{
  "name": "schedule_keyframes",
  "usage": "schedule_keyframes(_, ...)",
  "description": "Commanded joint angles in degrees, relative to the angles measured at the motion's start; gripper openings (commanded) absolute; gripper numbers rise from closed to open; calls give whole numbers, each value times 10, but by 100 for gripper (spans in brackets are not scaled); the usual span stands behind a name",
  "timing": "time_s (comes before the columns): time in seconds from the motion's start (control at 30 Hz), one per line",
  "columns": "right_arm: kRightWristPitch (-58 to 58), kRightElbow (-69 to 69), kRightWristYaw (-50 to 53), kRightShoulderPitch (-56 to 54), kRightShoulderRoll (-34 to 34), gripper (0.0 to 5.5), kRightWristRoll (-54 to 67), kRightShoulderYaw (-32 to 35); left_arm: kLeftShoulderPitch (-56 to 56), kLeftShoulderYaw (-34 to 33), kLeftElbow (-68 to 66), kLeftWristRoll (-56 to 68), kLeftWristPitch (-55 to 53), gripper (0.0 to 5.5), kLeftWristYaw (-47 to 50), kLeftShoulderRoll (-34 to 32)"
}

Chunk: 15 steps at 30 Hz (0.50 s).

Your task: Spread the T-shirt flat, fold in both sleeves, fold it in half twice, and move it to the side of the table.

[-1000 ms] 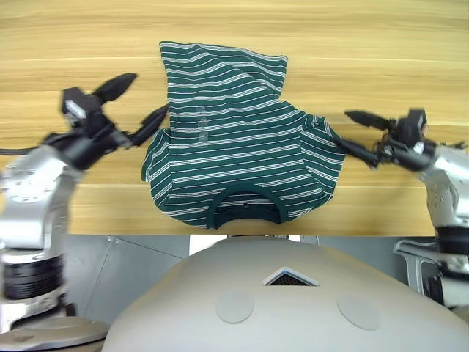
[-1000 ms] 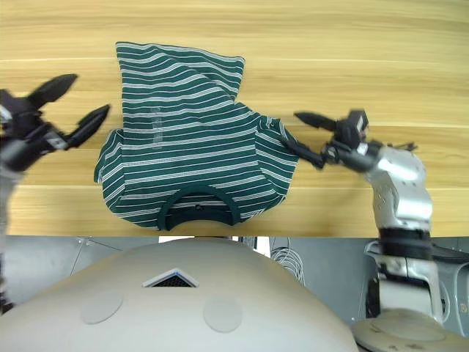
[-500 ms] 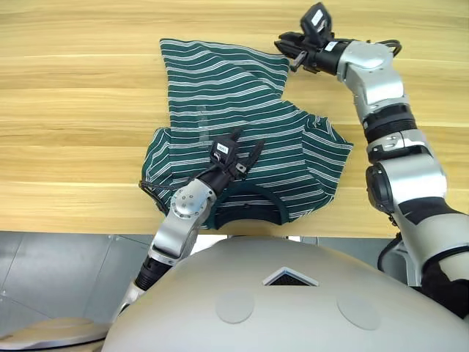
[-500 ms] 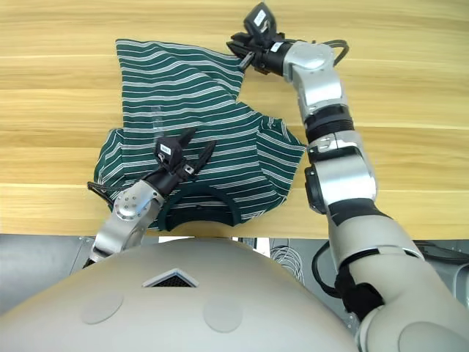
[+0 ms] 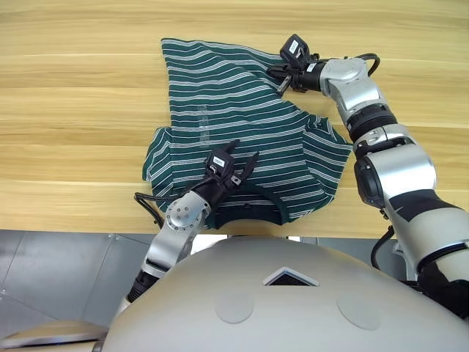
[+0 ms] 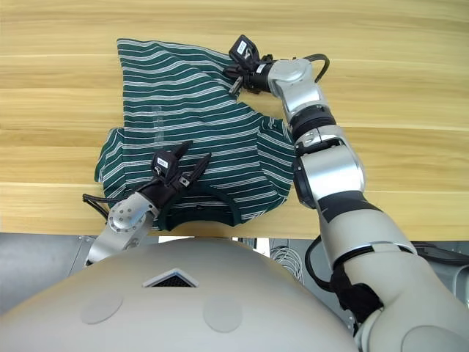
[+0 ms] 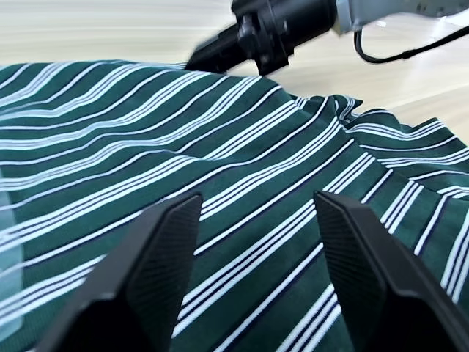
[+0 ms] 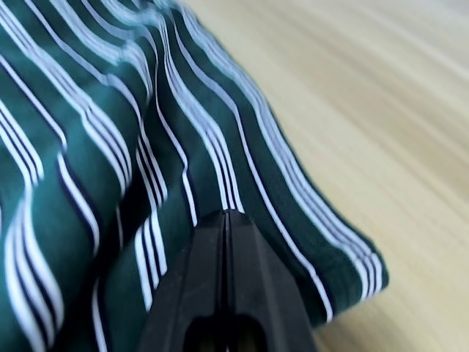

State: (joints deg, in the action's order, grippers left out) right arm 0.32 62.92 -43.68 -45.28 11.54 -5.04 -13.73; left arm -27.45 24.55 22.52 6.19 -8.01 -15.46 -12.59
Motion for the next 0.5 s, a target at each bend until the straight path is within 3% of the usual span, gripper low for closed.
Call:
schedule_keyframes(0.03,3,37,11,-8,15,2,-49,-30,-18,-2,17,-5,-13,271,2,-7)
schedule_keyframes(0.5,-60,127,142,-115,29,2,-155,-63,-92,14,-14,-8,-10,271,21,2)
